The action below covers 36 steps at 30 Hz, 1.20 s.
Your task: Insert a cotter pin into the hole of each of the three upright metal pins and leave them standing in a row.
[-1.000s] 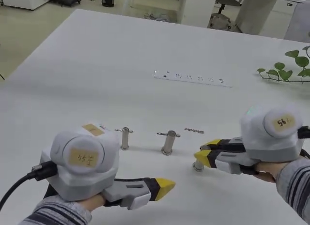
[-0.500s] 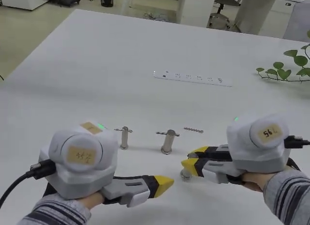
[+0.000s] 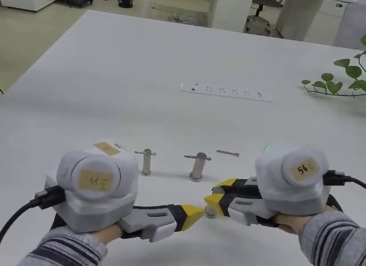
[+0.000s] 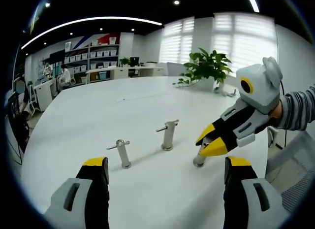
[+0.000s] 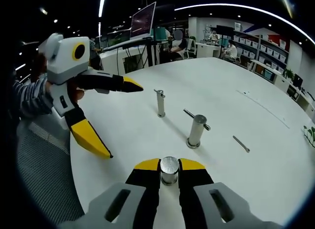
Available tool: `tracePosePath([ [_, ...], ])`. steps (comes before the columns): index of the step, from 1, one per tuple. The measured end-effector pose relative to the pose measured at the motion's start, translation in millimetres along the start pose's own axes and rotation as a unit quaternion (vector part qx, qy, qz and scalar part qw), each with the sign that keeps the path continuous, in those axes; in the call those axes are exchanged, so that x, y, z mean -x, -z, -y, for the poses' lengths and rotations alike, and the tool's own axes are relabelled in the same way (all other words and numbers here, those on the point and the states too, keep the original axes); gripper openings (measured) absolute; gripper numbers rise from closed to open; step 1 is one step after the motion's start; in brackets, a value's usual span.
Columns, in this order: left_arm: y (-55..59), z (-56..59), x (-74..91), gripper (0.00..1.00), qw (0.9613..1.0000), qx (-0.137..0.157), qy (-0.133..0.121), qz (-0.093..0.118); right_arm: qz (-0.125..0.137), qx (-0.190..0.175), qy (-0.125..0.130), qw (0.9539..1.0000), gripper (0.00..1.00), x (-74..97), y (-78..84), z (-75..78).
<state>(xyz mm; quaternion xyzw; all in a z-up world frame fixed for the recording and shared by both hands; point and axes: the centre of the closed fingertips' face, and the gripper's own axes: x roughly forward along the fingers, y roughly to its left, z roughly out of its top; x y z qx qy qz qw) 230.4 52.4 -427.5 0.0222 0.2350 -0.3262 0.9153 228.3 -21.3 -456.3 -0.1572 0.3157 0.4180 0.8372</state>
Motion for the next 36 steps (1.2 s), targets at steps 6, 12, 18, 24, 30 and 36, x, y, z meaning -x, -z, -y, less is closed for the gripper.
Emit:
tracePosePath([
  [6, 1.1, 1.4, 0.2, 0.97, 1.0, -0.004, 0.002, -0.004, 0.001, -0.001, 0.004, 1.0, 0.09, 0.7, 0.5, -1.0],
  [12, -1.9, 2.1, 0.3, 0.97, 1.0, 0.001, 0.003, 0.004, 0.001, 0.004, 0.007, 1.0, 0.09, 0.4, 0.9, -1.0],
  [18, -2.8, 1.9, 0.6, 0.98, 1.0, 0.001, 0.002, 0.005, 0.001, -0.003, 0.01, 0.9999, 0.1, 1.0, 1.4, -0.9],
  [24, -2.8, 1.3, 0.6, 0.98, 1.0, 0.001, 0.001, 0.005, 0.0, -0.004, 0.014, 0.9999, 0.18, 7.2, 3.1, -0.3],
  [30, -3.4, 1.1, 0.6, 0.98, 1.0, 0.002, 0.0, 0.006, -0.012, -0.01, 0.009, 0.9998, 0.21, 18.0, 7.9, 5.3],
  [36, -6.0, -2.1, 1.9, 0.98, 0.9999, 0.0, -0.008, 0.011, -0.039, -0.006, 0.007, 0.9992, 0.22, 28.7, 17.3, 16.3],
])
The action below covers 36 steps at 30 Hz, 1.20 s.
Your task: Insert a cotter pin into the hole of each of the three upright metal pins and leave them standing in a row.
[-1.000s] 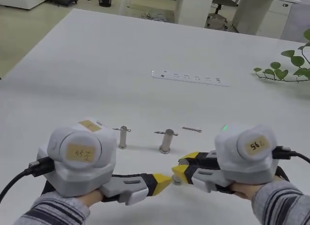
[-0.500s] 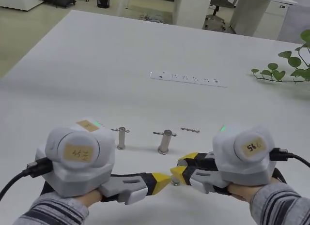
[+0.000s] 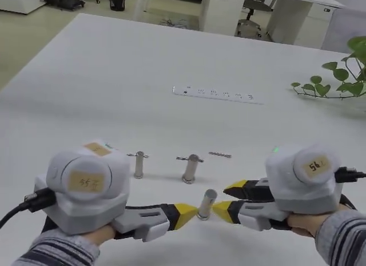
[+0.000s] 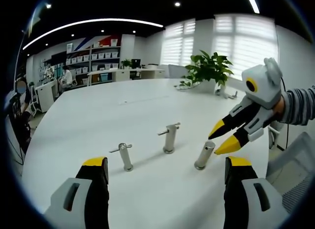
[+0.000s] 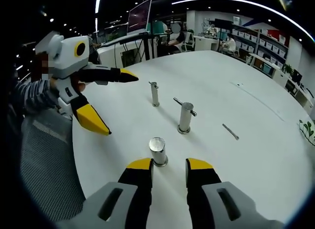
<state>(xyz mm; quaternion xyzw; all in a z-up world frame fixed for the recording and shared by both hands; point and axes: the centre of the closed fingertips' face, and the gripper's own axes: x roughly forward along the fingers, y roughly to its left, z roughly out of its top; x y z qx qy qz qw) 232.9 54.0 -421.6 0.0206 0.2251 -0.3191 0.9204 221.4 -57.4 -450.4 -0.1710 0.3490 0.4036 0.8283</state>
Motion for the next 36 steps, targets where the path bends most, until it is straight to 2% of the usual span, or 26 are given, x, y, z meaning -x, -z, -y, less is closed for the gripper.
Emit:
tracePosePath([
  [8, 0.1, -2.3, 0.5, 0.98, 1.0, 0.003, -0.004, 0.0, -0.016, 0.004, 0.014, 0.9998, 0.22, 9.1, -0.8, 32.0],
  [16, 1.0, -4.2, 0.8, 0.97, 1.0, 0.006, -0.006, -0.003, -0.054, 0.052, 0.011, 0.9972, 0.22, 9.3, -5.0, 61.9],
  [19, 0.9, -5.1, 1.4, 0.97, 0.9999, 0.008, -0.007, -0.002, -0.059, 0.057, 0.008, 0.9966, 0.22, 7.6, -10.3, 69.8],
  [31, 1.0, -4.0, 2.0, 0.96, 1.0, 0.008, -0.004, -0.003, -0.099, 0.084, -0.012, 0.9915, 0.22, -19.1, -19.8, 90.5],
  [36, 1.4, -4.4, 2.3, 0.96, 0.9999, 0.009, -0.004, -0.003, -0.118, 0.1, -0.017, 0.9878, 0.21, -30.1, -21.5, 101.4],
])
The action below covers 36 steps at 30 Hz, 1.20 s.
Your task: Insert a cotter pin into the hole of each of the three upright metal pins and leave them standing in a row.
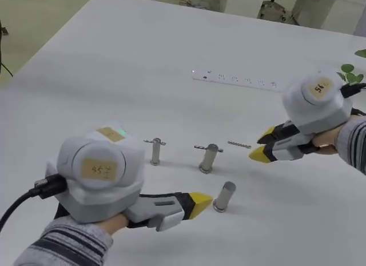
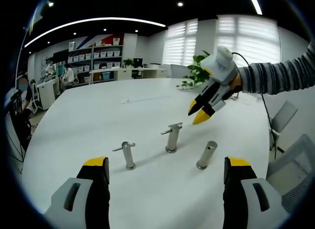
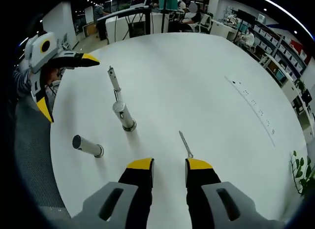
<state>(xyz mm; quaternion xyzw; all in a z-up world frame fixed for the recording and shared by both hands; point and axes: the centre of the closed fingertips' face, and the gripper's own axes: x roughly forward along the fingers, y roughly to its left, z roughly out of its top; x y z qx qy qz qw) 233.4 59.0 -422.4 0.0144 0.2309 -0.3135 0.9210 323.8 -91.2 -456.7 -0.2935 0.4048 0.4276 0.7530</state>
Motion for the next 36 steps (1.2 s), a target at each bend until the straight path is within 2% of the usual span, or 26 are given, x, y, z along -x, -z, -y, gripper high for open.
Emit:
tracePosePath([
  [8, 2.2, 1.5, -0.3, 0.95, 1.0, 0.0, 0.003, -0.004, -0.028, 0.013, -0.009, 0.9995, 0.18, -15.0, 3.7, 17.2],
  [12, 2.6, 4.2, -0.8, 0.94, 0.9999, -0.004, 0.009, -0.004, -0.029, 0.016, -0.013, 0.9994, 0.16, -21.6, 1.7, 22.5],
  [15, 1.2, 5.3, -0.7, 0.94, 0.9999, -0.005, 0.011, -0.001, -0.04, 0.023, -0.016, 0.9988, 0.15, -27.9, 2.7, 25.1],
  [19, 1.7, 4.4, -0.5, 0.94, 0.9999, -0.005, 0.01, -0.002, -0.055, 0.03, -0.026, 0.9977, 0.13, -34.5, 4.6, 26.5],
  [25, 0.7, 5.1, -0.4, 0.93, 0.9999, -0.004, 0.013, -0.001, -0.059, 0.03, -0.038, 0.9971, 0.09, -38.5, 4.6, 27.0],
  [36, 2.7, 6.2, -1.0, 0.92, 0.9999, -0.002, 0.015, -0.007, -0.078, 0.059, -0.046, 0.9941, 0.05, -41.4, 7.5, 28.5],
])
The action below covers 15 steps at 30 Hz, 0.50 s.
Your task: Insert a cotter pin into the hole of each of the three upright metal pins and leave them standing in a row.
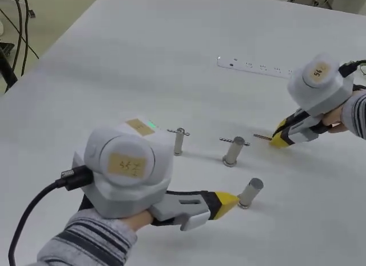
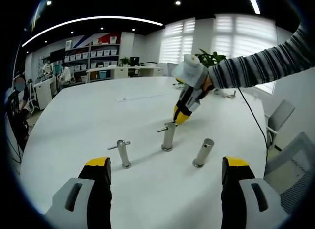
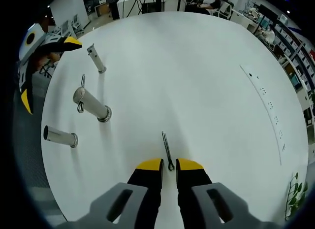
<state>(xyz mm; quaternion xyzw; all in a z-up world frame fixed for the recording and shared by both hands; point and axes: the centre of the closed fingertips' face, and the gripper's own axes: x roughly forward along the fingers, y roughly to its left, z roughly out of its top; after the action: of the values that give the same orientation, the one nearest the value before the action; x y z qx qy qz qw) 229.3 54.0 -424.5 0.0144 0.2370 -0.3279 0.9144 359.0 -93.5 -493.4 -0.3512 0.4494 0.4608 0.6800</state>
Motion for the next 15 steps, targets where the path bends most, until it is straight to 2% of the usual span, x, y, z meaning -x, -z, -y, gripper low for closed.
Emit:
tracePosePath([
  [4, 0.9, 1.1, -0.2, 0.92, 1.0, -0.002, 0.002, -0.003, -0.003, 0.007, -0.007, 0.9999, 0.0, -0.7, -1.0, -2.5],
  [9, -0.6, 5.2, -0.8, 0.91, 0.9999, -0.006, 0.012, 0.001, -0.011, 0.021, 0.001, 0.9997, 0.0, -0.2, -0.3, -2.5],
  [15, -1.0, 8.8, -1.2, 0.91, 0.9998, -0.008, 0.019, 0.002, -0.005, 0.033, 0.011, 0.9994, 0.0, 2.8, 2.6, -4.7],
])
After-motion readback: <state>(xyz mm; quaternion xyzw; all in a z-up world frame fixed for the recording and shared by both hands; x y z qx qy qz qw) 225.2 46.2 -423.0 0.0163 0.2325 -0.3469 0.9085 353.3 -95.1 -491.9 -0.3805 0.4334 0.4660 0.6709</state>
